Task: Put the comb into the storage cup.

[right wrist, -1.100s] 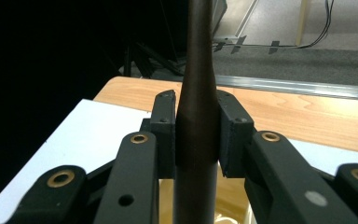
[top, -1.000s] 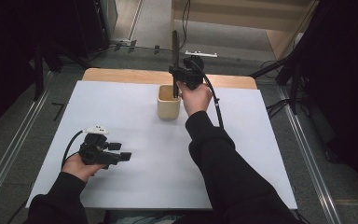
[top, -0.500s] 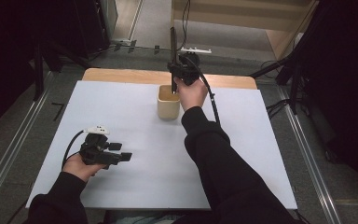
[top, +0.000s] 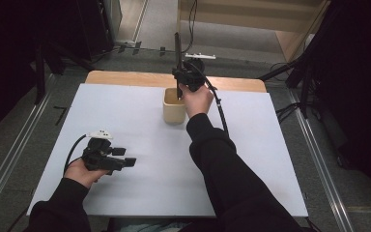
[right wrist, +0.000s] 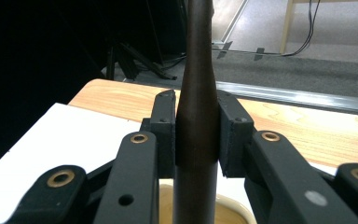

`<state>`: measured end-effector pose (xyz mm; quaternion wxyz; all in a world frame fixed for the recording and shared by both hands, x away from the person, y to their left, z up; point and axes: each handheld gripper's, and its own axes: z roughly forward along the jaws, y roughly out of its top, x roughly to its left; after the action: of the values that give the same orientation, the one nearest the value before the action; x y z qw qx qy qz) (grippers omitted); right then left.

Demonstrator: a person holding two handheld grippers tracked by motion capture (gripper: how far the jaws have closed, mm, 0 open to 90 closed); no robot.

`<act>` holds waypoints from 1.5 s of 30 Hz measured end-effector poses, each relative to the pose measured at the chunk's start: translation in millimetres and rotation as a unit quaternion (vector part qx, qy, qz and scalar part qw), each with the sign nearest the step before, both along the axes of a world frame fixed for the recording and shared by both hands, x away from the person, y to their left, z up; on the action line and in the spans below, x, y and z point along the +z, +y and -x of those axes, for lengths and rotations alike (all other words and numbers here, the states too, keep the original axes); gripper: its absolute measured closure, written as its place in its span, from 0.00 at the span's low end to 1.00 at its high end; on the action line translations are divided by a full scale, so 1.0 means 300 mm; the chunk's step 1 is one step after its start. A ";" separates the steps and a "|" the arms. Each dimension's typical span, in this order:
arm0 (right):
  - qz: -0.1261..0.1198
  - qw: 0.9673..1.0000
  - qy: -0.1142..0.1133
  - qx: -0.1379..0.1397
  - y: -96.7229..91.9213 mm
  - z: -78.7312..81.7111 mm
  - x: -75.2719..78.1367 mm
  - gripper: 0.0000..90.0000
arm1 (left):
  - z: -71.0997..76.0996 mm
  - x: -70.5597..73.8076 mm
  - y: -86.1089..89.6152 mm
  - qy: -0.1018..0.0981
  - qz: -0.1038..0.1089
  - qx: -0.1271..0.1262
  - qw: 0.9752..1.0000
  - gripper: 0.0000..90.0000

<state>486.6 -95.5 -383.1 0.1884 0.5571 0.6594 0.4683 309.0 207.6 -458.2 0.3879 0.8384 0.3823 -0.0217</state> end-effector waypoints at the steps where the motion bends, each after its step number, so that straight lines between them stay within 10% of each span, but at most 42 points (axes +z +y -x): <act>1: 0.002 1.000 -0.001 -0.002 0.000 0.000 -0.003 0.78 | 0.000 0.000 0.000 0.000 0.000 0.000 1.000 0.35; 45: 0.010 1.000 0.020 0.012 -0.007 0.044 -0.110 0.78 | 0.001 -0.005 -0.006 0.002 -0.011 -0.007 1.000 0.35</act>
<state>473.6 -97.6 -416.1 0.1751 0.5567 0.6746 0.4521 308.5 205.8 -459.8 0.3775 0.8454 0.3771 -0.0216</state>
